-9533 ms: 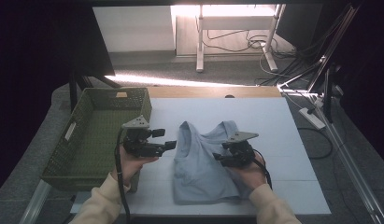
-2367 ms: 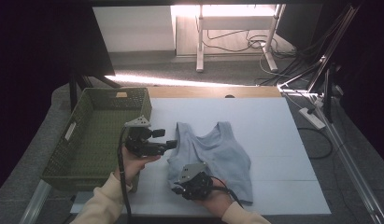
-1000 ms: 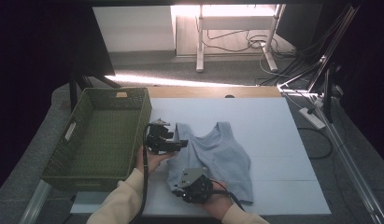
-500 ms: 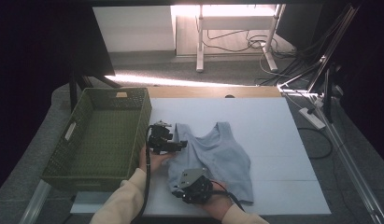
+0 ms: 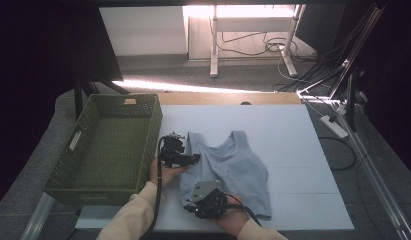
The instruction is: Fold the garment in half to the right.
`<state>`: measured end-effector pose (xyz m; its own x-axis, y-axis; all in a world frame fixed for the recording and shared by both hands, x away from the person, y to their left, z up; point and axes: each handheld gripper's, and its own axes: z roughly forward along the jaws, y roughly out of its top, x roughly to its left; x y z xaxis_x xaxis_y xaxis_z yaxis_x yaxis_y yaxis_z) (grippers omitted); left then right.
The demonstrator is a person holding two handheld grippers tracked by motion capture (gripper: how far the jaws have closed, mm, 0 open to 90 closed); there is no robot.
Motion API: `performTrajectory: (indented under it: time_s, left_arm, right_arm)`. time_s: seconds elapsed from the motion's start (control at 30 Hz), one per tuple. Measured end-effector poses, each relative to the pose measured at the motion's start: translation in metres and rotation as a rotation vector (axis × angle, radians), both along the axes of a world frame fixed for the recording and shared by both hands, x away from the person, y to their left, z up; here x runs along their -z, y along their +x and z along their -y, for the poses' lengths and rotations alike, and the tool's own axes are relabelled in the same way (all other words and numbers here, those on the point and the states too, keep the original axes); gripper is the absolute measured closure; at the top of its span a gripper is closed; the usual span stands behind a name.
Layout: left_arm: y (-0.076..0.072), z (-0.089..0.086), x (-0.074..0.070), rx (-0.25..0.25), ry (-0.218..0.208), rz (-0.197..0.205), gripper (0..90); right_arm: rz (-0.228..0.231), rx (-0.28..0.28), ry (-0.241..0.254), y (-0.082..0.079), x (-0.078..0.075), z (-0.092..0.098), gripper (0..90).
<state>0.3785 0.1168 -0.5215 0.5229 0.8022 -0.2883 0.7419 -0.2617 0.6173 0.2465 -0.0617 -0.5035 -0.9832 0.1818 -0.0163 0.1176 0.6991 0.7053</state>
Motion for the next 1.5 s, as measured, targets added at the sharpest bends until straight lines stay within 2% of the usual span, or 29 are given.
performTrajectory:
  time_s: [0.53,0.73,0.97,1.13,1.2,1.27,1.4,1.5]
  left_arm:
    - [0.001,0.000,0.006,0.014,0.017,-0.014,23.4]
    - [0.002,0.000,0.010,0.018,0.018,-0.033,24.3]
    - [0.002,0.001,0.010,0.025,0.014,-0.031,26.3]
    - [0.001,0.004,0.010,0.047,0.012,-0.028,34.9]
    - [0.000,0.006,0.011,0.051,-0.003,-0.026,40.1]
    - [-0.001,0.008,0.013,0.060,-0.041,-0.034,48.4]
    - [-0.003,0.013,0.013,0.061,-0.010,-0.007,60.0]
    - [-0.004,0.014,0.015,0.071,-0.040,-0.017,72.3]
  right_arm:
    - [-0.002,-0.002,-0.001,0.000,0.000,0.000,79.5]
    - [-0.003,-0.002,-0.001,0.000,0.000,0.000,79.5]
    - [-0.004,-0.002,0.001,0.000,0.000,0.000,79.5]
    - [0.000,-0.003,-0.006,0.000,0.000,0.000,79.5]
    - [-0.001,-0.003,-0.005,0.000,0.000,0.000,79.5]
    - [-0.001,-0.003,-0.004,0.000,0.000,-0.001,79.4]
    - [-0.001,-0.003,-0.006,0.000,0.001,0.000,79.5]
    - [0.000,-0.004,-0.011,0.000,0.001,0.000,79.5]
